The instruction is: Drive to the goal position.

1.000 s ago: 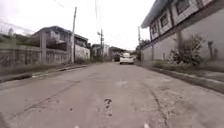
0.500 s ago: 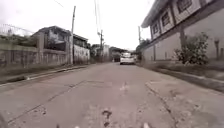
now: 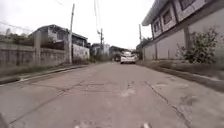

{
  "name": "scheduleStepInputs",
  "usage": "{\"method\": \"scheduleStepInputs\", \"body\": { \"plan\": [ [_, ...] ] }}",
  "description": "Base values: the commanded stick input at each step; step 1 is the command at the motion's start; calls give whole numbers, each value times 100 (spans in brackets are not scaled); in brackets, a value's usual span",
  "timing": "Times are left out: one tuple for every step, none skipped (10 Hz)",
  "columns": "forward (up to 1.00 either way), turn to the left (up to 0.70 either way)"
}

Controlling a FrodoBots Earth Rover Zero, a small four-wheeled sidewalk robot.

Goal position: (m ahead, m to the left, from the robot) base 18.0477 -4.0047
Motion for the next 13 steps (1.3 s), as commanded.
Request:
{"method": "scheduleStepInputs", "body": {
  "plan": [
    [70,0],
    [70,0],
    [1,0],
    [0,0],
    [0,0],
    [0,0],
    [0,0],
    [0,0],
    [0,0],
    [0,0],
    [0,0],
    [35,0],
    [70,0]
  ]
}}
